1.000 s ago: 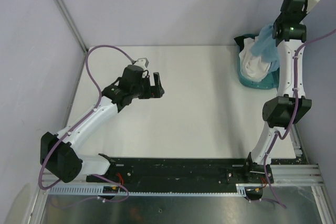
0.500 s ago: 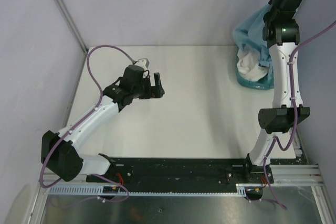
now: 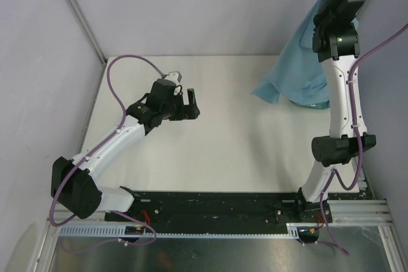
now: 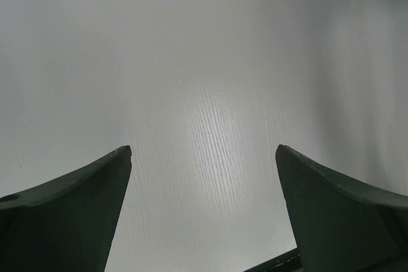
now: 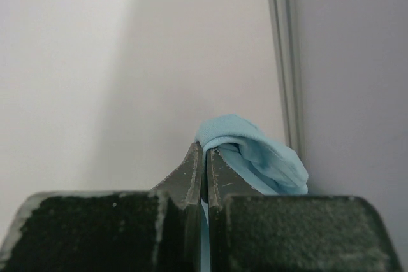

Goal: Fold and stack the t-shirts
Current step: Move the tshirt to the center of the board

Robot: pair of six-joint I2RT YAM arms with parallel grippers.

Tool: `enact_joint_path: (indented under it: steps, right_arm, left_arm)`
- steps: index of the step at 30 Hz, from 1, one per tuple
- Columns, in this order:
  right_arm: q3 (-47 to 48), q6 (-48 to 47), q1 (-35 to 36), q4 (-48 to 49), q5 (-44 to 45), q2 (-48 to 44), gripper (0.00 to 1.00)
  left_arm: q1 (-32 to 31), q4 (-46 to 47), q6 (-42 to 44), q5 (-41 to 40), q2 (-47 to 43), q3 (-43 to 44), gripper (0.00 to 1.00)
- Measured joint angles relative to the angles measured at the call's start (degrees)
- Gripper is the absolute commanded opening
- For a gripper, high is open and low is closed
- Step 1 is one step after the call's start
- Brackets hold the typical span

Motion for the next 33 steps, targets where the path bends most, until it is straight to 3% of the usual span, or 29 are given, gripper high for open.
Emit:
enact_joint_path:
  steps: [6, 18, 27, 30, 33]
  right_arm:
    - [0.9, -0.6, 5.0, 3.2, -1.5, -0.6, 0.00]
    - [2.4, -5.5, 25.9, 10.2, -3.0, -0.3, 0.00]
    - [-1.1, -3.4, 31.1, 11.1, -3.1, 0.7, 0.00]
    - [-7.6, -0.3, 31.2, 9.9, -3.6, 0.7, 0.15]
    - [-15.6, 4.7, 30.5, 6.6, -5.2, 0.8, 0.47]
  left_arm:
    - [0.0, 0.0, -0.2, 0.0, 0.0, 0.0, 0.99]
    - [0.0, 0.0, -0.5, -0.1, 0.0, 0.0, 0.99]
    - [0.0, 0.0, -0.9, -1.1, -0.8, 0.0, 1.00]
    - [0.0, 0.0, -1.4, -1.6, -1.5, 0.0, 1.00]
    - [0.0, 0.1, -1.7, -2.1, -2.2, -0.5, 1.00]
